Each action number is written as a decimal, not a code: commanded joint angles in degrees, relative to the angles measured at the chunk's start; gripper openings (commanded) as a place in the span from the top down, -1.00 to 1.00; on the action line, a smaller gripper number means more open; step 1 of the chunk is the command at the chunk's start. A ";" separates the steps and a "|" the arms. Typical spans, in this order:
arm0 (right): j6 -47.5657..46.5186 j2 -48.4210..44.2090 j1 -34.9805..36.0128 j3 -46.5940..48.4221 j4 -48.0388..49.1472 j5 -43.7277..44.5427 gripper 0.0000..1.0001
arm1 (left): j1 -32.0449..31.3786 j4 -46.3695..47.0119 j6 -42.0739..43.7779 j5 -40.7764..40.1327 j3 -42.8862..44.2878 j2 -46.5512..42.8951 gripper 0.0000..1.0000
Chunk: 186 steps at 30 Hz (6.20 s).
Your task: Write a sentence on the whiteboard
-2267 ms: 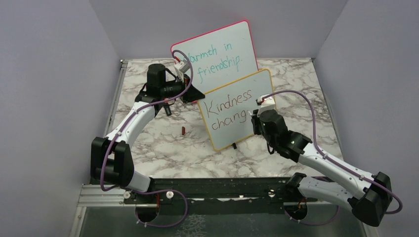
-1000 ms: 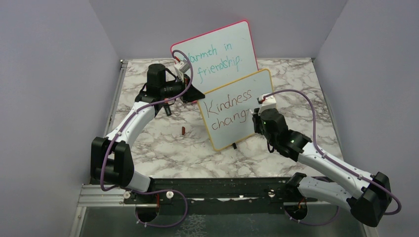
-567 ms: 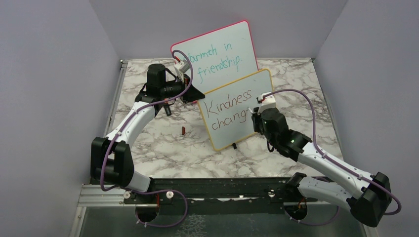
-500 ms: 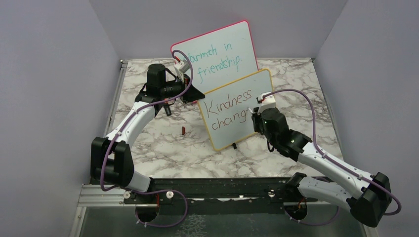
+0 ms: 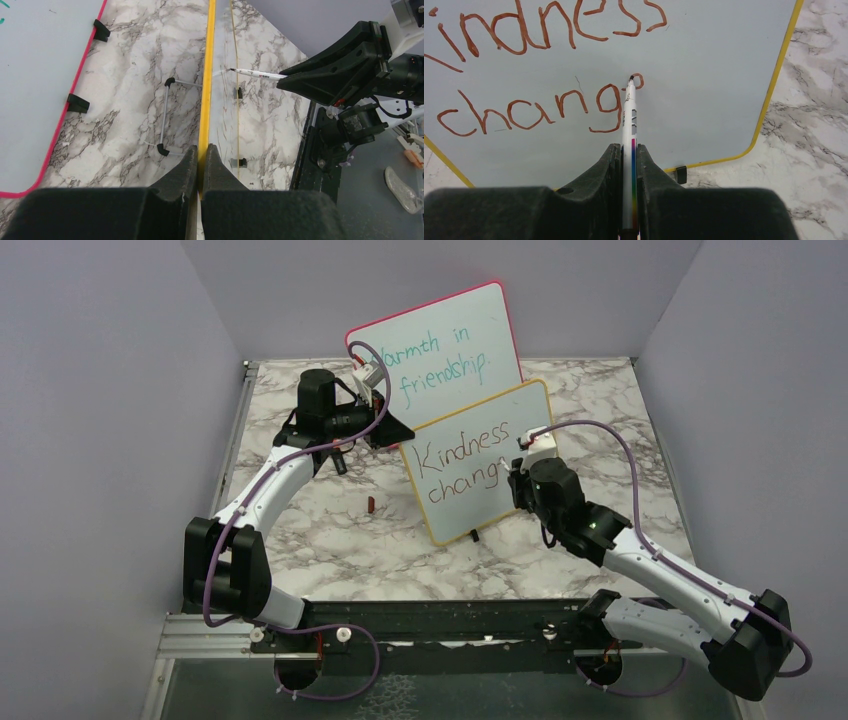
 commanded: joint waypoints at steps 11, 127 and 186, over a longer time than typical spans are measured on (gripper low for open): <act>1.35 -0.44 -0.14 0.57 -4.64 -3.73 0.99 | -1.56 -5.14 2.51 -1.67 -0.51 2.28 1.00; 4.85 -0.70 -3.11 -0.96 -6.30 3.00 0.99 | -1.56 -5.14 2.33 -1.41 -0.24 2.37 1.00; 4.17 -0.65 -3.12 -1.58 -0.48 2.46 0.99 | -1.61 -5.14 2.33 -1.20 -0.15 2.54 1.00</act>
